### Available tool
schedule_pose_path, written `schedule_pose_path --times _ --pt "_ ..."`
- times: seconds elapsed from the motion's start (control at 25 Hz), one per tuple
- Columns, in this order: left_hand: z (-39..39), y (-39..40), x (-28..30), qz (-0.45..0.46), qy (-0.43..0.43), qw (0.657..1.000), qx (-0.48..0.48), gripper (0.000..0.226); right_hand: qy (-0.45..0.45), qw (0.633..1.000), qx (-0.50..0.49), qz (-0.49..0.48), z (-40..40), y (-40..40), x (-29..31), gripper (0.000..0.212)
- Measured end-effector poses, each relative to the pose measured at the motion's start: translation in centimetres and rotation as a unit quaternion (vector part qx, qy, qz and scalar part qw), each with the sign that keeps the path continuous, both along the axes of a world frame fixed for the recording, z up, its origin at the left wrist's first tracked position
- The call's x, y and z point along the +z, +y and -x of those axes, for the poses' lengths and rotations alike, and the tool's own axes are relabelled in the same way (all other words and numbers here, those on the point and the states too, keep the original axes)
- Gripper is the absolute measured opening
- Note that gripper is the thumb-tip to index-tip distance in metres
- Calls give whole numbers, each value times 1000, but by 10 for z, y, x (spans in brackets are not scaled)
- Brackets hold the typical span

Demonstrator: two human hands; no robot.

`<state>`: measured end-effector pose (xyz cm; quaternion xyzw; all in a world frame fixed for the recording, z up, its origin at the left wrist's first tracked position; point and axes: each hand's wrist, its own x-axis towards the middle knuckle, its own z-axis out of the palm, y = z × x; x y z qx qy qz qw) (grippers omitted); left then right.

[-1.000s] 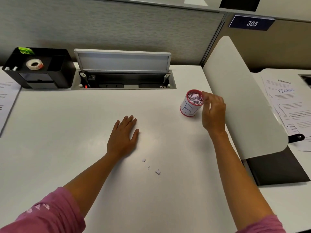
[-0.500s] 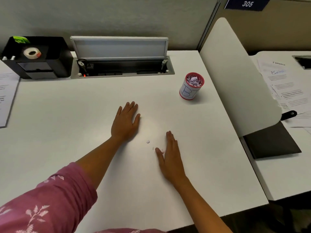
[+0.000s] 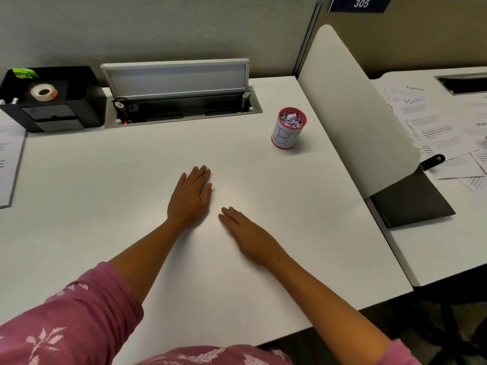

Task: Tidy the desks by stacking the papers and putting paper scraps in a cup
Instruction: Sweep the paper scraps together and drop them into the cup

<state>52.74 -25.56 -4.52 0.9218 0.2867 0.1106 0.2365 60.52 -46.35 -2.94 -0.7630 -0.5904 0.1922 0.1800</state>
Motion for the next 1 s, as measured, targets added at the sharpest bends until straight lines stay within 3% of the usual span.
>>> schedule_pose_path --times 0.16,0.4,0.64,0.76,0.88,1.0 --pt "7 -6 3 -7 -2 1000 0 49 -30 999 11 -32 -14 -37 3 53" --pt "13 -13 3 -8 -1 1000 5 48 -120 991 33 -50 -22 -43 9 24" --pt "13 -15 4 -12 -3 1000 13 48 -153 987 2 -40 -18 -44 9 34" --pt "12 -15 5 -6 -7 1000 21 47 62 984 -165 -28 -40 -43 15 20" --pt "11 -14 4 -2 -11 1000 26 46 241 912 -328 -38 -78 -39 26 11" --pt "11 -14 4 -1 -11 999 30 46 355 860 -363 -46 -120 -25 44 11"
